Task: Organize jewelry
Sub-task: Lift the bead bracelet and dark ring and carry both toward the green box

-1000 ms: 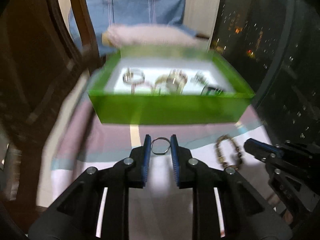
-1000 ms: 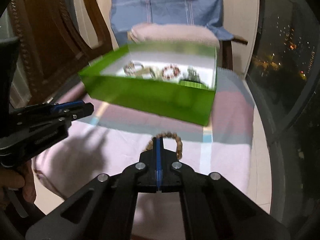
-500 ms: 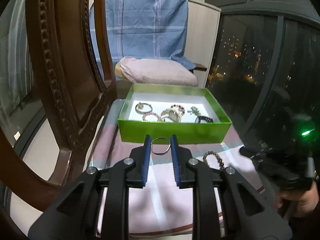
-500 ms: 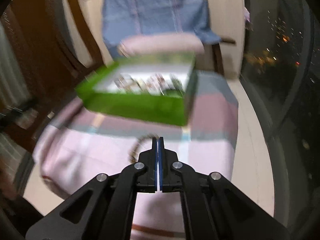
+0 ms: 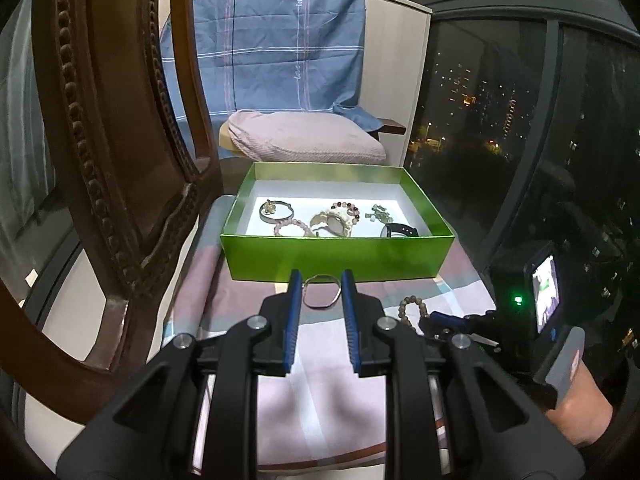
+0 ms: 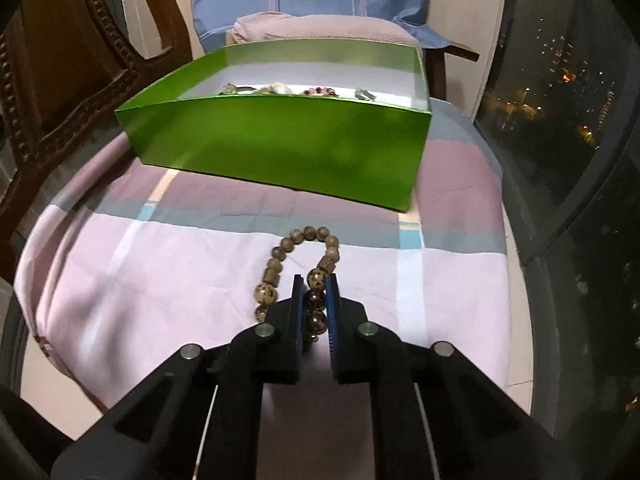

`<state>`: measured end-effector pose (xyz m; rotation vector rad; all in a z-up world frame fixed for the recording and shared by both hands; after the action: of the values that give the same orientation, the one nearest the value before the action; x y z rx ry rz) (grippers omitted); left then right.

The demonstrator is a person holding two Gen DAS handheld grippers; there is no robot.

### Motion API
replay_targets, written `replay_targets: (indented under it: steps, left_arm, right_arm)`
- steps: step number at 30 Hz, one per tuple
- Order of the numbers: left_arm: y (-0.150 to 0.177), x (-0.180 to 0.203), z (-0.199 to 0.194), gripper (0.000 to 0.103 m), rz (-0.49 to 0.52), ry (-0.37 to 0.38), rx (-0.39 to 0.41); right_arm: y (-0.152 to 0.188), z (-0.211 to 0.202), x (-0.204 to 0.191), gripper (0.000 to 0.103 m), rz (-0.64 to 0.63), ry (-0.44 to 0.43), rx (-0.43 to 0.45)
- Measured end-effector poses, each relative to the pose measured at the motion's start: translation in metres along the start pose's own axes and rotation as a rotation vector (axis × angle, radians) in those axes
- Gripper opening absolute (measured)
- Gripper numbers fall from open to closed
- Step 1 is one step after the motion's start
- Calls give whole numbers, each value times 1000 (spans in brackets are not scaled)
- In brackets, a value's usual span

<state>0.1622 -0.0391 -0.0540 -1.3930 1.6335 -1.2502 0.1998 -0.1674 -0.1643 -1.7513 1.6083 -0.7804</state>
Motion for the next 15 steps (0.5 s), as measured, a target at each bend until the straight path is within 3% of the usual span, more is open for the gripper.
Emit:
replay_targets:
  steps: [15]
  left_arm:
    - [-10, 9, -13, 20, -9, 18, 30]
  right_arm:
    - [-80, -121, 0, 11, 78, -100, 330]
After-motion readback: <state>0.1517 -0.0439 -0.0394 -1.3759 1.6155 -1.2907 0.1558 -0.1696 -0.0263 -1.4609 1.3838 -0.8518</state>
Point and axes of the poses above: each gripper's, at about its wrist camera, not at the fingertips, and z roughly the way its jaws point, x to its right, y to its underside, the point moved 9 cm from there along z, roughly the way its jaws point, and after that the axes turned 14 degrees about x, right-handed, at the moved point
